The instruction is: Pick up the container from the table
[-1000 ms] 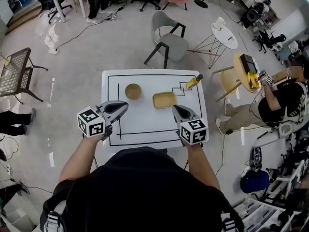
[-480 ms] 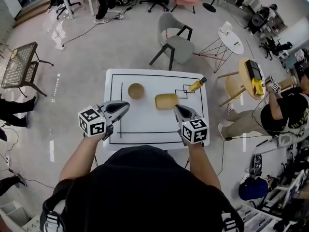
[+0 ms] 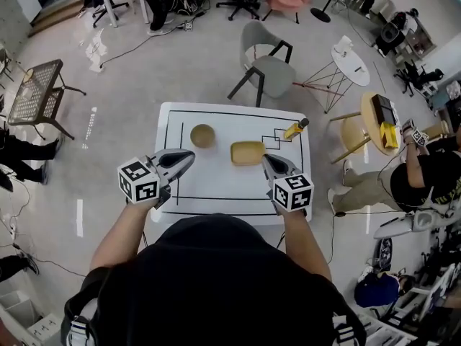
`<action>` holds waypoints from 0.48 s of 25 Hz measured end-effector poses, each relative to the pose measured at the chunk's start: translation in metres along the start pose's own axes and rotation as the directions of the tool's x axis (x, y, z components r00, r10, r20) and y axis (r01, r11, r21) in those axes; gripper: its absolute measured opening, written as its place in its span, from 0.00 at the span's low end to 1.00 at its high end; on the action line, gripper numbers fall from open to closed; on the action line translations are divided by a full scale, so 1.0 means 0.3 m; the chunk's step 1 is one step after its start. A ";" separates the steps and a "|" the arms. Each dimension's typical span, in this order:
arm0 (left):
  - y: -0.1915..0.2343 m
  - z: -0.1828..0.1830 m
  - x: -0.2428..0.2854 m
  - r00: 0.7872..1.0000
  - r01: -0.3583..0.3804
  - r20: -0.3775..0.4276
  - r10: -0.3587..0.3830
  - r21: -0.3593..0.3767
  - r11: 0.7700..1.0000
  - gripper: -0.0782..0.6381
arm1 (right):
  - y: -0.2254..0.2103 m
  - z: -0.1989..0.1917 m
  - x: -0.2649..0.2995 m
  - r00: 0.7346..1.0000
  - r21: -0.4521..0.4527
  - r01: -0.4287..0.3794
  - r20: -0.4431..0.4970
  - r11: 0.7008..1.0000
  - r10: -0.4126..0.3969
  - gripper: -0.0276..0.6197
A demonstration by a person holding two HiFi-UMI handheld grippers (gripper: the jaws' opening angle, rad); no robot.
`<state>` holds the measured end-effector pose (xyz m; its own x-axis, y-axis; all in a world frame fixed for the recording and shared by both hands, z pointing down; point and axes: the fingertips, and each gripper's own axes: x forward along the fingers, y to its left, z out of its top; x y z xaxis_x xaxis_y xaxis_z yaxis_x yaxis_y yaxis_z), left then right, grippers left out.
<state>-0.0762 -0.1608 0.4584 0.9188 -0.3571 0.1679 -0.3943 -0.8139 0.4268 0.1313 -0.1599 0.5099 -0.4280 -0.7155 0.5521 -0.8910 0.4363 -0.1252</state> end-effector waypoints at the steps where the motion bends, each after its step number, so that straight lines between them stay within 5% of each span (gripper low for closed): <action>1: -0.001 -0.002 0.001 1.000 -0.007 0.000 0.007 -0.002 1.000 0.12 | -0.011 0.008 0.000 1.000 -0.003 -0.001 0.003 1.000 0.001 0.05; 12: -0.008 -0.013 0.052 0.998 -0.055 0.013 0.056 -0.027 0.998 0.12 | -0.087 -0.018 0.001 0.999 -0.010 -0.032 -0.022 0.999 0.032 0.05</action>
<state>-0.0608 -0.1628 0.4634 0.8952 -0.4077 0.1799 -0.4439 -0.7800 0.4411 0.1553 -0.1687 0.5179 -0.4525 -0.6892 0.5659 -0.8754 0.4643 -0.1345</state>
